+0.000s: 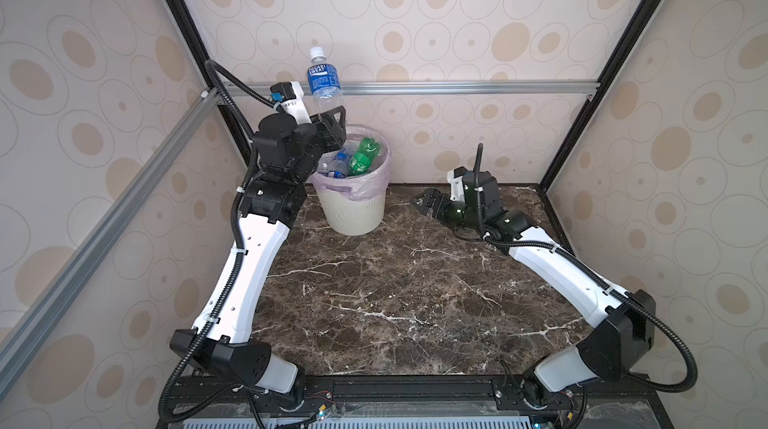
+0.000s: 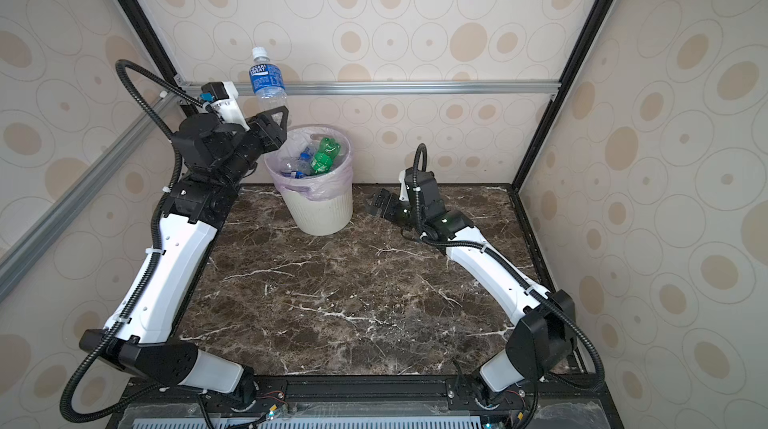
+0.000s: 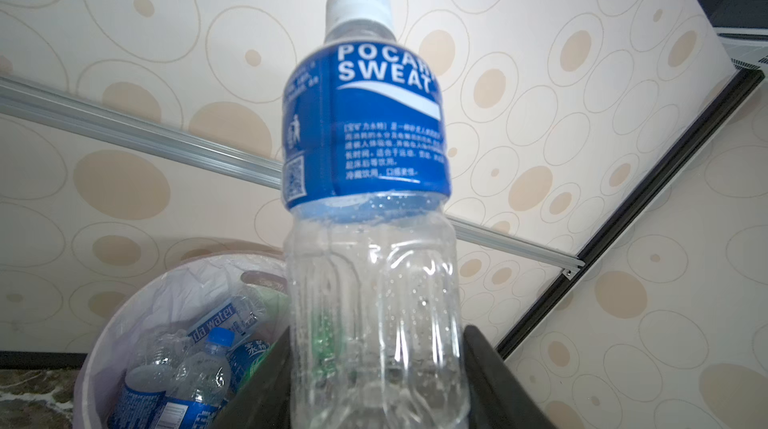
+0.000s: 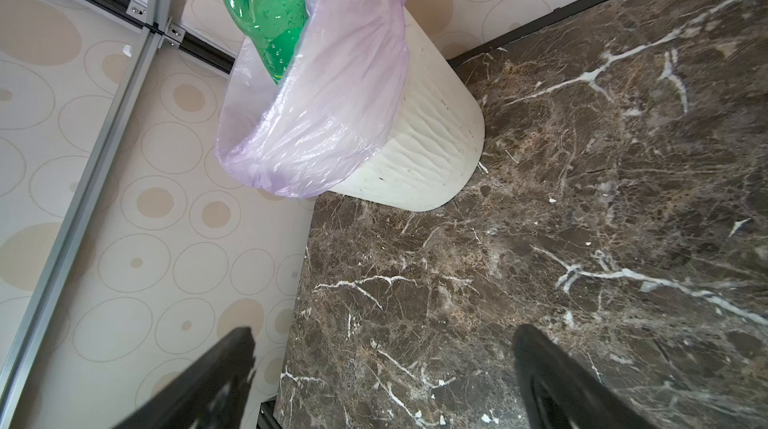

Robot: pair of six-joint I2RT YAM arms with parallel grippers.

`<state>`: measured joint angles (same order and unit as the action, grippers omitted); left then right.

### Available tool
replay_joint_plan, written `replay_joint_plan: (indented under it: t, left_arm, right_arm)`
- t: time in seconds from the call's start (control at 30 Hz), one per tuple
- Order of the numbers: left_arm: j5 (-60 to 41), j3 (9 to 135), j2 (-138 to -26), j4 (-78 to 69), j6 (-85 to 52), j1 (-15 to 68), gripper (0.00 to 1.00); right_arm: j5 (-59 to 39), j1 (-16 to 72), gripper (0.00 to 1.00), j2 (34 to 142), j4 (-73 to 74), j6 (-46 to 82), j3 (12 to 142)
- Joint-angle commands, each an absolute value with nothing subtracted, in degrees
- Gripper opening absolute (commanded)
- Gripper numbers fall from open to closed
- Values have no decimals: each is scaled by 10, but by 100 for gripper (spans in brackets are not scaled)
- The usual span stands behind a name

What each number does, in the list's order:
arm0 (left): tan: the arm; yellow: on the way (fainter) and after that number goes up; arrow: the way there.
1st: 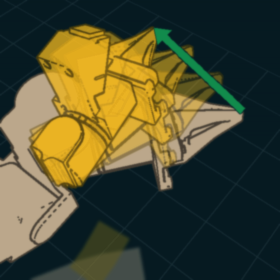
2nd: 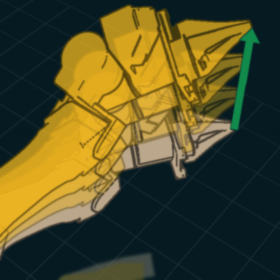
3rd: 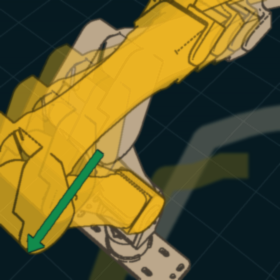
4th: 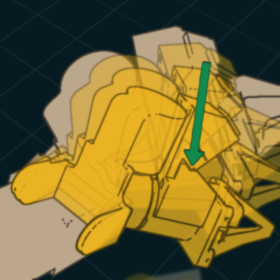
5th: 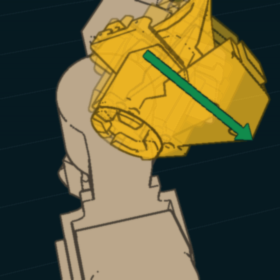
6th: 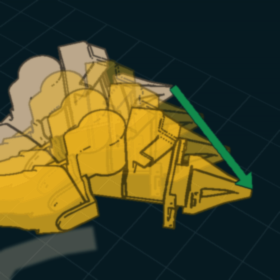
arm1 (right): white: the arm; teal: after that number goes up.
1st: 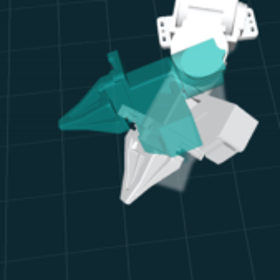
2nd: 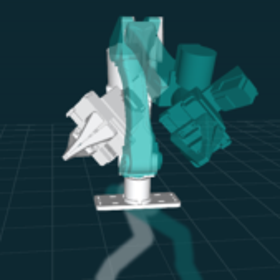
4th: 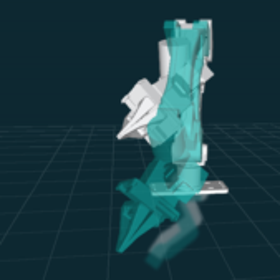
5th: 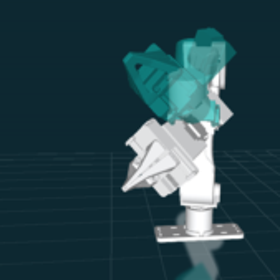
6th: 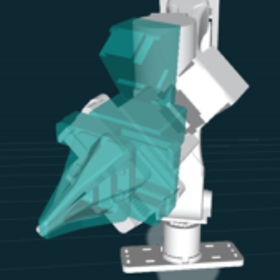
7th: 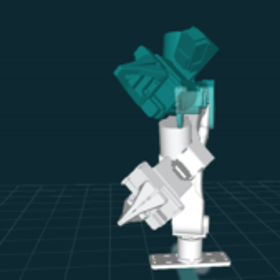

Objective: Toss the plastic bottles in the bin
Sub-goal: 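Carry the Pocari Sweat bottle over the bin with left gripper and release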

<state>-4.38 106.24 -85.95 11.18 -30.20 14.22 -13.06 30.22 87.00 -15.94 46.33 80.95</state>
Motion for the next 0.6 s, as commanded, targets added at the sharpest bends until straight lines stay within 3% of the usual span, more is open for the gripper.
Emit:
replay_joint_plan:
  t: [0.0, 0.03, 0.13, 0.2, 0.57]
  left_arm:
    - [-49, 1081, -917, 132, -298, 113, 48]
    - [-60, 1094, -941, 153, -306, 103, 51]
    - [-78, 1183, -1018, 259, -308, 85, 86]
    - [-91, 1194, -1019, 270, -294, 85, 99]
    - [-117, 1058, -857, 185, -309, 86, 99]
  right_arm:
    - [-137, 297, 100, 888, -158, 464, 812]
    - [-141, 297, 100, 891, -154, 466, 812]
    - [-154, 297, 100, 899, -147, 474, 812]
    - [-157, 297, 100, 898, -146, 476, 809]
    - [-162, 299, 100, 896, -140, 488, 792]
